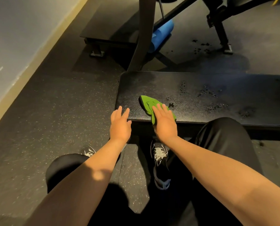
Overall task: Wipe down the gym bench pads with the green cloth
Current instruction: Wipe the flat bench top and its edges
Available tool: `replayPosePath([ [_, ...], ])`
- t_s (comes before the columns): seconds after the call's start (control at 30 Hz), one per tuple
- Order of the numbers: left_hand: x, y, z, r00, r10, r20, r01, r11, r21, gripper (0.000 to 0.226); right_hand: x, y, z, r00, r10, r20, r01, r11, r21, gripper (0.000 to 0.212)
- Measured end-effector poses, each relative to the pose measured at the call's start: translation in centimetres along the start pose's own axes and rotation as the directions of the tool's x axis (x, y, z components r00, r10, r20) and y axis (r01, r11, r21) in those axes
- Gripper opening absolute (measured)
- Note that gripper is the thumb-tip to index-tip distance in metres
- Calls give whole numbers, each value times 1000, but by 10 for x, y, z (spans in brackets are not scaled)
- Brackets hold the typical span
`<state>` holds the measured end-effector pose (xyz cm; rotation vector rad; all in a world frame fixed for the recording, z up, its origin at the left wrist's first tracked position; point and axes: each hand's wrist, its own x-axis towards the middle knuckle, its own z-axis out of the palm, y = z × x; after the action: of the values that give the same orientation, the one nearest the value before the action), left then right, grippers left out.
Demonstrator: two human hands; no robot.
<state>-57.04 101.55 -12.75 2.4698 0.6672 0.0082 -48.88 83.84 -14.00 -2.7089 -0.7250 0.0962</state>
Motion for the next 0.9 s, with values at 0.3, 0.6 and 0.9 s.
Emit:
replayPosePath([
  [0.3,3,10,1,999,-43,-12,43,999,-2,52,22,-73,21,997,-59,45,48,977,207,64],
  [0.6,13,39,13,995,90,39,-96,982,166,57,1,19,-11,997,-51,65,41,989,144,77],
  [0.9,17,56,16,998,15,68,-20,997,71,60,-3,68,-34,970,217,-107,-155,899,410,63],
])
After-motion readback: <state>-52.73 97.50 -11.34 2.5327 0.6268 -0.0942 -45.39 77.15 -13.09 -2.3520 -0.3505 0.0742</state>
